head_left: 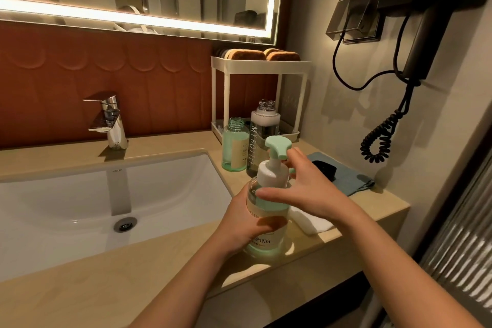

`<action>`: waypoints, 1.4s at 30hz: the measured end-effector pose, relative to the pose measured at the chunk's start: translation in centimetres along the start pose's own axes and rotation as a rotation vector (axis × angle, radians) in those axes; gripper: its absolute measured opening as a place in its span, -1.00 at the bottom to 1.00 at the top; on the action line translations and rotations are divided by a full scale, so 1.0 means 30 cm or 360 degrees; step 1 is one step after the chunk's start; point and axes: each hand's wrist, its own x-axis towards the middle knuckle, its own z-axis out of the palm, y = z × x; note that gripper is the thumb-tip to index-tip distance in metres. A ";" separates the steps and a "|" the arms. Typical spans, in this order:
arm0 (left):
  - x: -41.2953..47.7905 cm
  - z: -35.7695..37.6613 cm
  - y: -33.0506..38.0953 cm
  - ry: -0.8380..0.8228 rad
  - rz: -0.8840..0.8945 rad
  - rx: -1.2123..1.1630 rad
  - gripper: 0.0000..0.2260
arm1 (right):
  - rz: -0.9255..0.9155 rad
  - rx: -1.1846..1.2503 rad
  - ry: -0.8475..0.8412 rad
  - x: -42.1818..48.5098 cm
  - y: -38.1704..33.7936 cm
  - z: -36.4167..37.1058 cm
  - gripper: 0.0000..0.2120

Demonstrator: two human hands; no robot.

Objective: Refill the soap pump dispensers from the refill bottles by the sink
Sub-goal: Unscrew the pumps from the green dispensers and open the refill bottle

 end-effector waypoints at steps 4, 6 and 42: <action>0.000 0.002 0.002 0.0041 -0.0042 -0.0036 -0.36 | -0.0060 0.0127 0.0142 0.003 0.002 0.021 -0.52; -0.001 0.003 0.003 0.0041 -0.0044 -0.0047 -0.34 | -0.0021 0.0280 0.0009 -0.003 0.007 0.005 -0.53; -0.010 0.001 0.011 0.0044 -0.0037 -0.0045 -0.18 | -0.0211 0.1176 0.0516 0.004 0.055 -0.148 -0.40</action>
